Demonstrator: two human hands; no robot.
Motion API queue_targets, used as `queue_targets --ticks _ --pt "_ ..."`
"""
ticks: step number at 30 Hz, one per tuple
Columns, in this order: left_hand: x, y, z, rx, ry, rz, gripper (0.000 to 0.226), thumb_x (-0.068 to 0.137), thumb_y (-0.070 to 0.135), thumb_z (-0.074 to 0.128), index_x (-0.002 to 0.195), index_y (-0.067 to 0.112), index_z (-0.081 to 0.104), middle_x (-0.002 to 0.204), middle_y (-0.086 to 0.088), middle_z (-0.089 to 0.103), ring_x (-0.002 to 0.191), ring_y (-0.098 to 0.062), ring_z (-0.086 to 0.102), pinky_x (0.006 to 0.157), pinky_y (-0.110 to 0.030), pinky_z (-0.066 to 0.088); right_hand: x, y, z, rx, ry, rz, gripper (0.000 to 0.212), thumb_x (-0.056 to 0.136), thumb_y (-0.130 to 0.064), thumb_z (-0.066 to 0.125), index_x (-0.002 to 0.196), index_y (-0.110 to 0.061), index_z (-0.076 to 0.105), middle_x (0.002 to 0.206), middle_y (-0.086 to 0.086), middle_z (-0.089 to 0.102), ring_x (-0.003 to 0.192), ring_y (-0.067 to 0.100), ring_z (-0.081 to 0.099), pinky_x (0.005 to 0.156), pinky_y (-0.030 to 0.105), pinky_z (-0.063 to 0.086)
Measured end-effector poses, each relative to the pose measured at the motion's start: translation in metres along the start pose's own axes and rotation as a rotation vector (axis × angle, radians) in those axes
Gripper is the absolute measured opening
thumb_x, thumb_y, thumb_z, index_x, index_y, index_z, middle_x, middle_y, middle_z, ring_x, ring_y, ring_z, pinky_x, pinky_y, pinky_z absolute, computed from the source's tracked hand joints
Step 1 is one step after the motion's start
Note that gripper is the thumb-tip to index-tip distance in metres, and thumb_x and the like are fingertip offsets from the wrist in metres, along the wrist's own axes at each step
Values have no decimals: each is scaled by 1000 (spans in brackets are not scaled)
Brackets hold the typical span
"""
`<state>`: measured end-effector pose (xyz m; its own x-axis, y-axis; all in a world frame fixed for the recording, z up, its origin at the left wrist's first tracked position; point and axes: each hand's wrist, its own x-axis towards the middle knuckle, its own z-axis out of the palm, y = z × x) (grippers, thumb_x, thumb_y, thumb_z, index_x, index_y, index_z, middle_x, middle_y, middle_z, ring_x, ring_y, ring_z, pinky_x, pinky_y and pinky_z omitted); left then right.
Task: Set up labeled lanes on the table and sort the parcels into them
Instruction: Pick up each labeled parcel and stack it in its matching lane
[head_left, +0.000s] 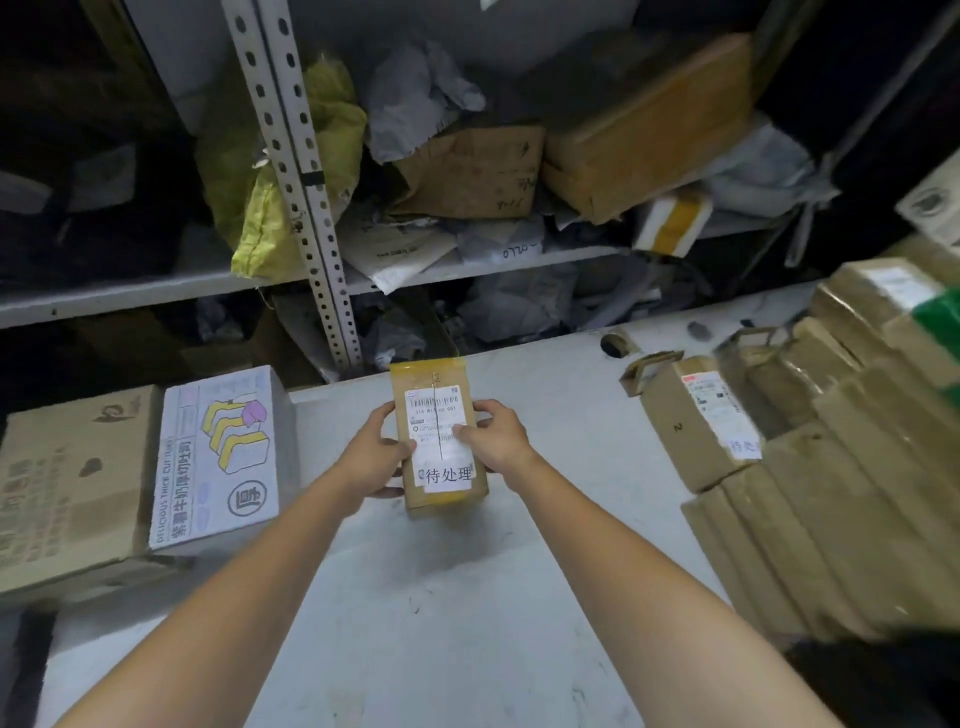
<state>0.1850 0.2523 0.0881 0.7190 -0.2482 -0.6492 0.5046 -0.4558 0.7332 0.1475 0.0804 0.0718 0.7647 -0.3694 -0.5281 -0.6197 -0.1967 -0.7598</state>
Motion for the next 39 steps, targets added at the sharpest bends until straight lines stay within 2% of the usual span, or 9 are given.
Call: queue_targets --ticks 7,13,16,21,24,27,29,34,39 --pt "-41 15 70 69 -167 85 62 103 13 53 152 38 25 119 -7 68 101 -27 67 68 -39 59 -63 40 -74 72 162 34 47 88 -23 71 132 -24 54 107 1 68 99 24 69 89 46 58" --pt "-56 25 122 67 -234 110 64 102 12 55 152 39 24 120 -7 66 106 -30 66 88 -54 57 -83 67 -125 96 212 57 46 90 -21 70 133 -24 54 107 2 67 99 24 69 86 45 59" --pt "-52 27 145 38 -240 96 64 102 12 55 151 39 24 114 -3 66 106 -28 65 88 -54 57 -72 80 -145 86 205 54 47 90 -19 71 133 -24 53 108 4 67 99 26 69 85 48 60" --pt "-32 25 185 -17 -206 56 62 101 12 56 149 38 27 119 -4 66 105 -25 66 84 -51 59 -37 102 -177 58 143 64 46 89 -18 71 131 -25 54 108 5 67 97 26 70 84 49 60" --pt "-15 21 205 -37 -178 19 62 101 12 57 149 39 27 117 -2 68 102 -22 68 75 -44 61 -14 117 -188 49 99 78 47 90 -17 71 132 -23 53 111 6 67 99 27 69 85 47 60" --pt "1 21 220 -36 -154 -6 63 101 12 58 149 39 28 104 5 68 91 -14 68 60 -35 60 7 128 -196 37 72 73 46 90 -16 71 132 -24 53 110 7 66 100 27 69 88 47 58" --pt "13 24 229 -28 -139 -12 63 101 12 58 149 38 28 99 8 67 90 -12 68 57 -33 58 22 133 -201 39 61 67 46 89 -17 72 131 -24 54 108 6 67 100 27 69 90 49 58" --pt "38 31 250 -46 -117 -25 64 100 10 58 150 37 27 102 5 67 92 -14 67 65 -38 62 58 143 -214 35 56 76 48 88 -15 71 132 -22 54 109 8 69 99 28 70 92 49 57" --pt "56 37 259 -74 -118 -24 65 99 11 60 150 38 29 106 2 70 101 -20 69 80 -48 62 77 145 -224 37 78 83 54 91 -11 69 141 -15 50 104 7 68 100 27 69 94 44 56"
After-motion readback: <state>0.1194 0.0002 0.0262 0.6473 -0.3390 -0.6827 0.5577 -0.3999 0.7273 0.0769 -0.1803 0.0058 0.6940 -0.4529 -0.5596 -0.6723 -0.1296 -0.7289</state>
